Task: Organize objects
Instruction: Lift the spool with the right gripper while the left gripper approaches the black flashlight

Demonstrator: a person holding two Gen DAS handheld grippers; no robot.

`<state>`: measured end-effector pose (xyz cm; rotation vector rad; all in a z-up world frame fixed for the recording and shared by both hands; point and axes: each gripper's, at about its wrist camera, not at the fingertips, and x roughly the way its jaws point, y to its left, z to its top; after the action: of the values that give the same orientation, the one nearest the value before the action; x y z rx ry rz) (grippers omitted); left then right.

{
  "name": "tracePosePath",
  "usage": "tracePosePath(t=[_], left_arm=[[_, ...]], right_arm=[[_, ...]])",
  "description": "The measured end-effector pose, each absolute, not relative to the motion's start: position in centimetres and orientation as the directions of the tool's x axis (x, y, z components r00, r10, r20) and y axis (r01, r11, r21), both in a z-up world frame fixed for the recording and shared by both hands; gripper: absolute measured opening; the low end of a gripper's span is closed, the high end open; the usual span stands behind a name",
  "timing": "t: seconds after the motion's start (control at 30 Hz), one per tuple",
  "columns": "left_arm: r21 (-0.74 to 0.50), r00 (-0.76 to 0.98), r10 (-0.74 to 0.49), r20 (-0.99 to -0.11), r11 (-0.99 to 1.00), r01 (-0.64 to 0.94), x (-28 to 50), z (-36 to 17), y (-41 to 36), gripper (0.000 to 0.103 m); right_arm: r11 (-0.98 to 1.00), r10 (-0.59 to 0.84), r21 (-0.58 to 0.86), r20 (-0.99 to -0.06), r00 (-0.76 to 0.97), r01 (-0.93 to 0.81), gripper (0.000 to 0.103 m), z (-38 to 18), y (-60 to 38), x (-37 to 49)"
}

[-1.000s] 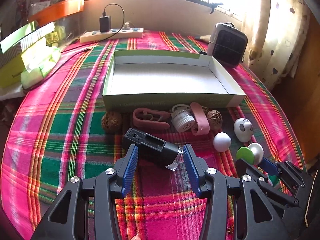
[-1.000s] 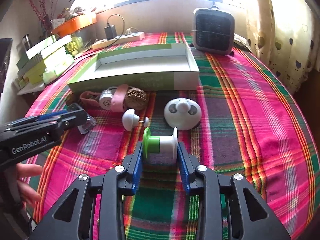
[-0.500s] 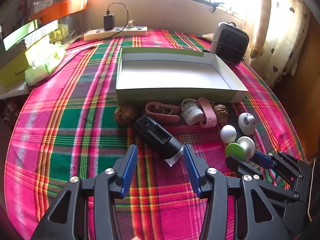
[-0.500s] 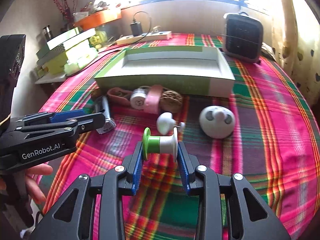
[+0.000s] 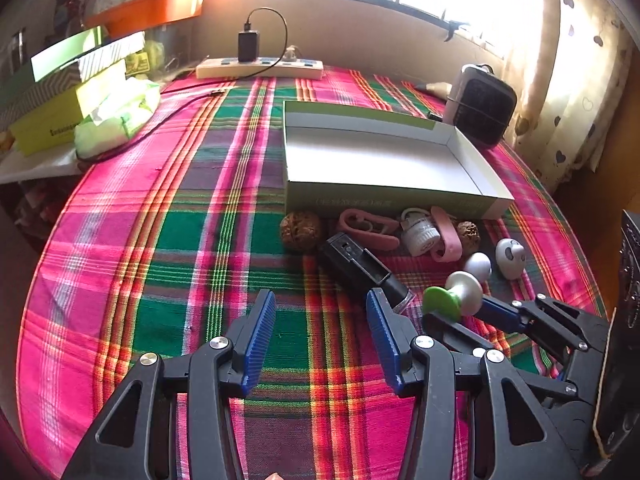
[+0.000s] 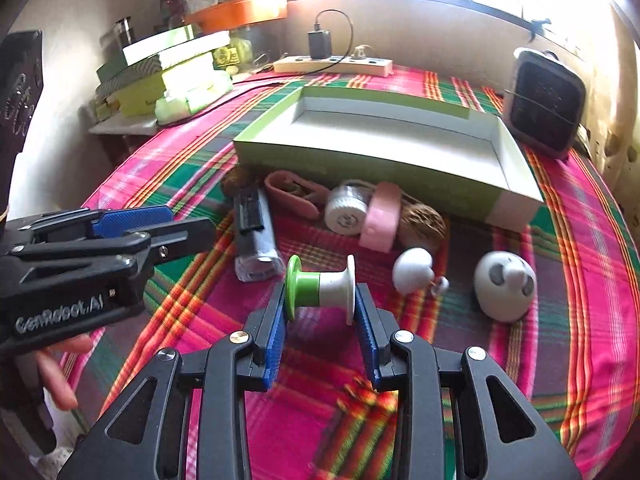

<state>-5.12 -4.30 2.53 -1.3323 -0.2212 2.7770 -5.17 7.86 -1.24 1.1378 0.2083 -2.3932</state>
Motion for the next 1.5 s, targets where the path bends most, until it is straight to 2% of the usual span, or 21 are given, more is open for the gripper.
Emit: tracePosePath(t=[0.13,0.4,0.77,1.5], left_arm=[[-0.17,-0.623,0.132,-0.771,-0.985,0.002,-5.0,2.6,-4.4,0.046],[-0.2,-0.626,0.158,-0.764,-0.98,-0.004,-5.1,2.9,-4.6,0.046],[-0.178,-0.593,0.175,-0.786,-0.983,-0.054,-6.1,1.7,-3.0,0.046],[-0.159,-0.58,0.162,-0.798,-0.986,-0.055,-7.8,0.8,-2.2,0.046]], right_arm=[[-0.86,-0.364,0.059,-0.767,-0.529,0.506,0.034,-1.3,7.1,-5.3],[-0.807,-0.459,0.142,-0.761,-0.458,0.573,0.034,-1.3,6.5,-4.8],[-0.858,-0.366,0.06,-0.769,-0.525,0.511,0.034,-1.1,8.8,-3.9],[-0.883,-0.357,0.086,-0.762,-0.54,0.462,0.034,-1.2,10.3,-3.8]])
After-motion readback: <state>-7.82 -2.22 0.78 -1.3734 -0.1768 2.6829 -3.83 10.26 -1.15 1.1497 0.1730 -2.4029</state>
